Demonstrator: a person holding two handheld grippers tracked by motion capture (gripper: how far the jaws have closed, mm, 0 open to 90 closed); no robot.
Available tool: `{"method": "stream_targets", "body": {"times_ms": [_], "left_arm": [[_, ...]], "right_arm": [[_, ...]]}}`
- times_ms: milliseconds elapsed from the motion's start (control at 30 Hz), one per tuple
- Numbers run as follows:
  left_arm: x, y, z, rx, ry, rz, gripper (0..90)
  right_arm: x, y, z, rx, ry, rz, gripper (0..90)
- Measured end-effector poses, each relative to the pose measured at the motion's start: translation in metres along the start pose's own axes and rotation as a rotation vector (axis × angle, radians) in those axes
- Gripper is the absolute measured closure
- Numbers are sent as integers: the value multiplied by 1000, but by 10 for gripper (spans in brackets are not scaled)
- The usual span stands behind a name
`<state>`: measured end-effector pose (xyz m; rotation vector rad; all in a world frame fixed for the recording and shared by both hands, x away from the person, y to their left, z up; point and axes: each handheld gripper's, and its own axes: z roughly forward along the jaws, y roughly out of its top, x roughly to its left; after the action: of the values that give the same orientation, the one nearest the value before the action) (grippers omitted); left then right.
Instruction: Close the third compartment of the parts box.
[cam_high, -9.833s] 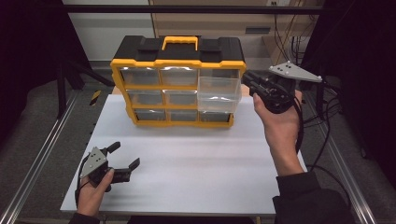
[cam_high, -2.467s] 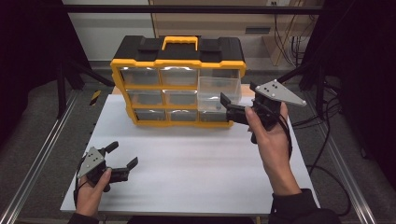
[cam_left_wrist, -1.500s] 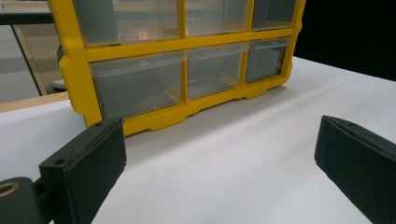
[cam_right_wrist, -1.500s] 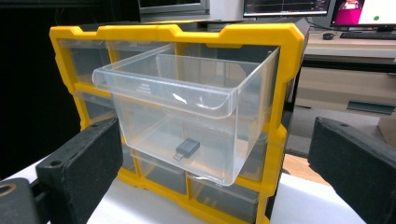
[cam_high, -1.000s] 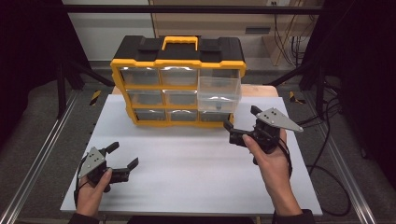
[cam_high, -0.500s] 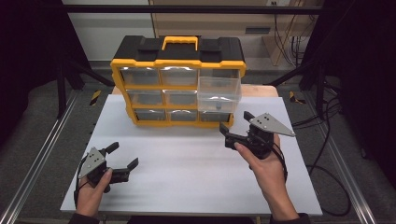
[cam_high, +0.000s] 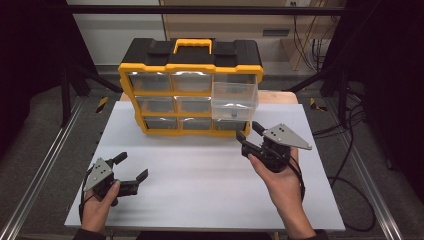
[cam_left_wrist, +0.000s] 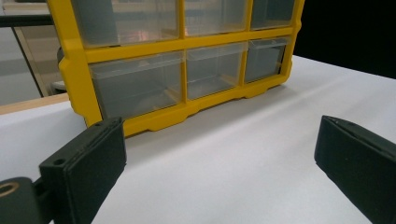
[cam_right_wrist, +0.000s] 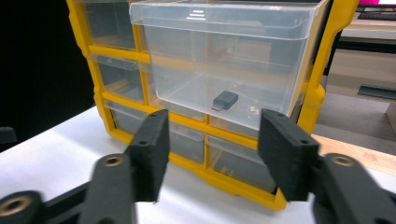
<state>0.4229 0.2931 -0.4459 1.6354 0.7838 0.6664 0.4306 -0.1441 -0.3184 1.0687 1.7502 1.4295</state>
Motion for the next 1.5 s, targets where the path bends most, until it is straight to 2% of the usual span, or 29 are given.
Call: {"method": "stream_targets", "body": {"times_ms": [100,267,367,567,733,967,1167,1500], "left_arm": [[0,0,0,-1,0,3,20],[-1,1,0,-3,-1,5,20],[-1,1,0,-3,-3,7,20],[-1,2,-1,-3,-4,9,20],[-2,2,0,-4,-4,12,20],[-2,2,-1,-3,-4,15,20],[-2,2,-1,-3,-4,14,20],[-2,2,-1,-4,-4,14,20]], "right_arm": [[1,2,2,-1,6,2,560],[5,7,9,-8,21,-20,723],[11,10,14,-10,45,-37,782],[16,16,23,-30,41,-48,866],[15,17,27,-44,34,-43,900],[16,19,29,-57,45,-34,900],[18,18,31,-59,55,-34,900],[14,18,31,-54,47,-39,900]]}}
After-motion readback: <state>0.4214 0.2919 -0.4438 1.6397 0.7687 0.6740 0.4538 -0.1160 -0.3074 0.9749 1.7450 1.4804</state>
